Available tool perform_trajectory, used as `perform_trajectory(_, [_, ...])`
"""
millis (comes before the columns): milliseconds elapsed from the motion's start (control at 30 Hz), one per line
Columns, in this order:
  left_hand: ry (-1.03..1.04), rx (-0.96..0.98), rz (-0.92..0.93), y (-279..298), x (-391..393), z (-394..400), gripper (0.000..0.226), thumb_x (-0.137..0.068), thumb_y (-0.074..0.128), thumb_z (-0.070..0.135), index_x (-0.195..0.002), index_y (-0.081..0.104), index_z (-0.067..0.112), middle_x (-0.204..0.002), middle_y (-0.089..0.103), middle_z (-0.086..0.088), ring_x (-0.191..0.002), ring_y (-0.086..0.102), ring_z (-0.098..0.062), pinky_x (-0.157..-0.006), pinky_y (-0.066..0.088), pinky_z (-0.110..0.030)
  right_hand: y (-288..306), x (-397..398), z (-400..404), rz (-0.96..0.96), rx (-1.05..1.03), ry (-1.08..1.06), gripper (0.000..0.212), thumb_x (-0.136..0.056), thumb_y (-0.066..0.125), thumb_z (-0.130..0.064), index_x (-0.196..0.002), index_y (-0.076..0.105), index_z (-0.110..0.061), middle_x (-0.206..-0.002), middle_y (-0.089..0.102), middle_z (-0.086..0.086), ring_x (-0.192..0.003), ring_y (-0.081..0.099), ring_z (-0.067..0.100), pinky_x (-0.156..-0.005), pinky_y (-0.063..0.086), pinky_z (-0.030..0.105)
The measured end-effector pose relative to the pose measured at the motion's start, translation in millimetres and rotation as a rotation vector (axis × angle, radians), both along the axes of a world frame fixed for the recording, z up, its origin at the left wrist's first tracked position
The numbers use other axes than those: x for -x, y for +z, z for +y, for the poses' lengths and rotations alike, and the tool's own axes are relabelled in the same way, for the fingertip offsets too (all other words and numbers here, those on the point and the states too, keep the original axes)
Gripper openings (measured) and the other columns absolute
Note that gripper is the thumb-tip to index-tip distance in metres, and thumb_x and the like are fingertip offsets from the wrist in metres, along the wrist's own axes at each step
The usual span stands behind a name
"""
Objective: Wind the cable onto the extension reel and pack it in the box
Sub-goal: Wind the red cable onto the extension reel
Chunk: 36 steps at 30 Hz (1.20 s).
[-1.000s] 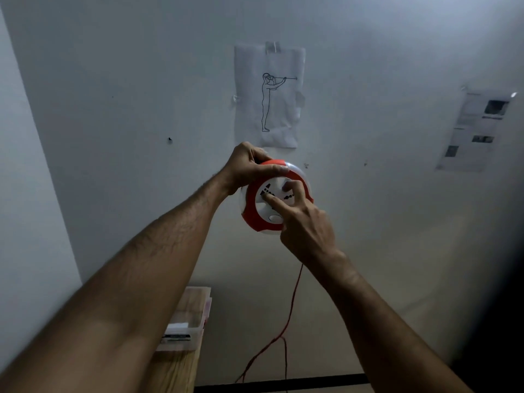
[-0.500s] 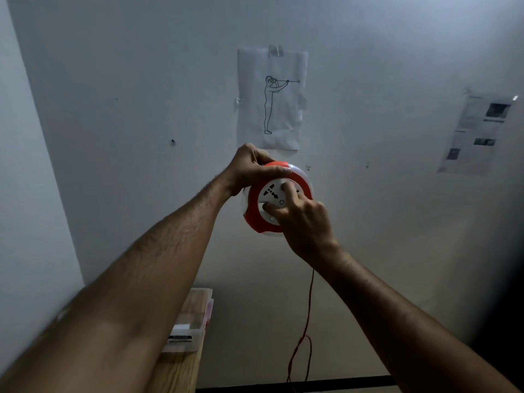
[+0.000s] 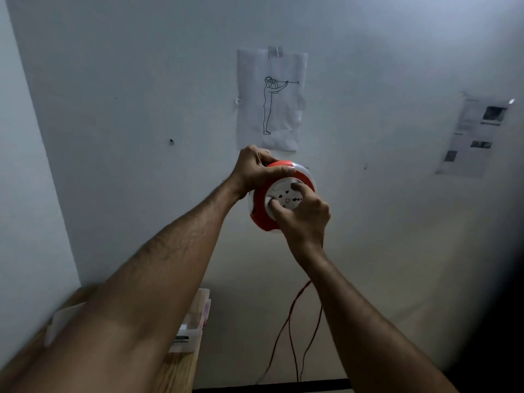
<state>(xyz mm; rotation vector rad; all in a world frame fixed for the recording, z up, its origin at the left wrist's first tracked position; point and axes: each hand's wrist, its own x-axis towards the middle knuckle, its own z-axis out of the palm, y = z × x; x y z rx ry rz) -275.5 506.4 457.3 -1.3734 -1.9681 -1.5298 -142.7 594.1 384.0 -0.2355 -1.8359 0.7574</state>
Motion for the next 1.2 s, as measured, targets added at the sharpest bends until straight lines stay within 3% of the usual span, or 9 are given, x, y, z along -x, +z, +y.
perform_trajectory(67, [0.01, -0.012, 0.017, 0, -1, 4, 0.042, -0.074, 0.086, 0.048, -0.09, 0.082, 0.009, -0.082, 0.075, -0.01, -0.072, 0.075, -0.025, -0.068, 0.063, -0.053, 3, 0, -13, 0.065, 0.329, 0.029, 0.058, -0.074, 0.089, -0.036, -0.123, 0.068, -0.015, -0.118, 0.071, 0.005, -0.102, 0.067, 0.011, -0.076, 0.053, 0.007])
perform_trajectory(200, [0.026, 0.009, 0.074, 1, -2, 9, 0.046, -0.072, 0.085, 0.053, -0.09, 0.083, 0.01, -0.08, 0.075, -0.007, -0.072, 0.074, -0.022, -0.067, 0.062, -0.051, 12, 4, -31, 0.125, 0.93, 0.121, 0.056, -0.077, 0.088, -0.027, -0.126, 0.065, -0.016, -0.124, 0.066, 0.008, -0.11, 0.068, 0.024, -0.082, 0.063, 0.036])
perform_trajectory(300, [0.045, 0.044, 0.116, 1, -3, 10, 0.055, -0.068, 0.082, 0.062, -0.087, 0.082, 0.01, -0.077, 0.073, -0.006, -0.069, 0.072, -0.021, -0.065, 0.062, -0.048, 20, -3, -42, 0.215, 1.338, 0.328, 0.045, -0.082, 0.084, -0.022, -0.119, 0.063, -0.009, -0.108, 0.069, 0.011, -0.083, 0.074, 0.021, -0.067, 0.065, 0.034])
perform_trajectory(400, [0.016, 0.037, 0.111, -1, -4, 9, 0.046, -0.071, 0.084, 0.056, -0.081, 0.082, 0.011, -0.073, 0.071, -0.007, -0.066, 0.07, -0.022, -0.061, 0.061, -0.048, 35, -7, -44, 0.251, 1.642, 0.417, 0.041, -0.088, 0.079, -0.029, -0.108, 0.053, -0.005, -0.091, 0.069, 0.014, -0.071, 0.072, 0.02, -0.053, 0.062, 0.032])
perform_trajectory(500, [-0.001, -0.003, 0.066, -8, -3, 9, 0.04, -0.074, 0.086, 0.048, -0.084, 0.082, 0.01, -0.072, 0.07, -0.011, -0.066, 0.068, -0.028, -0.061, 0.059, -0.051, 47, 3, -32, 0.396, 1.972, 0.592, 0.065, -0.09, 0.076, -0.032, -0.139, 0.039, -0.009, -0.105, 0.067, 0.022, -0.07, 0.072, 0.021, -0.036, 0.051, 0.027])
perform_trajectory(600, [-0.009, -0.036, 0.006, -9, -1, 7, 0.048, -0.073, 0.085, 0.054, -0.089, 0.082, 0.009, -0.078, 0.072, -0.016, -0.071, 0.071, -0.034, -0.064, 0.06, -0.055, 51, -6, -23, 0.415, 2.029, 0.731, 0.054, -0.094, 0.072, -0.024, -0.133, 0.041, -0.004, -0.116, 0.067, 0.027, -0.077, 0.074, 0.021, -0.037, 0.054, 0.029])
perform_trajectory(767, [-0.036, -0.044, -0.026, 3, -3, 4, 0.045, -0.075, 0.084, 0.049, -0.089, 0.082, 0.006, -0.082, 0.074, -0.015, -0.072, 0.074, -0.03, -0.069, 0.062, -0.055, 33, -28, -21, 0.11, 1.501, 0.647, 0.033, -0.094, 0.071, -0.02, -0.116, 0.057, 0.0, -0.102, 0.072, 0.023, -0.076, 0.074, 0.021, -0.054, 0.058, 0.026])
perform_trajectory(967, [-0.057, 0.019, -0.023, 4, -3, 0, 0.037, -0.08, 0.085, 0.04, -0.089, 0.081, 0.005, -0.083, 0.076, -0.013, -0.073, 0.076, -0.027, -0.07, 0.063, -0.053, -13, -23, 7, -0.12, -0.532, -0.124, 0.045, -0.085, 0.076, -0.009, -0.127, 0.061, -0.013, -0.128, 0.059, 0.019, -0.091, 0.072, 0.033, -0.069, 0.064, 0.036])
perform_trajectory(1200, [-0.093, 0.054, -0.04, 2, -5, -1, 0.033, -0.082, 0.084, 0.034, -0.091, 0.08, 0.002, -0.081, 0.077, -0.006, -0.074, 0.077, -0.024, -0.071, 0.065, -0.046, -12, -24, 28, -0.268, -0.934, -0.295, 0.065, -0.079, 0.081, -0.012, -0.14, 0.06, -0.019, -0.128, 0.056, 0.036, -0.06, 0.069, 0.033, -0.051, 0.059, 0.038])
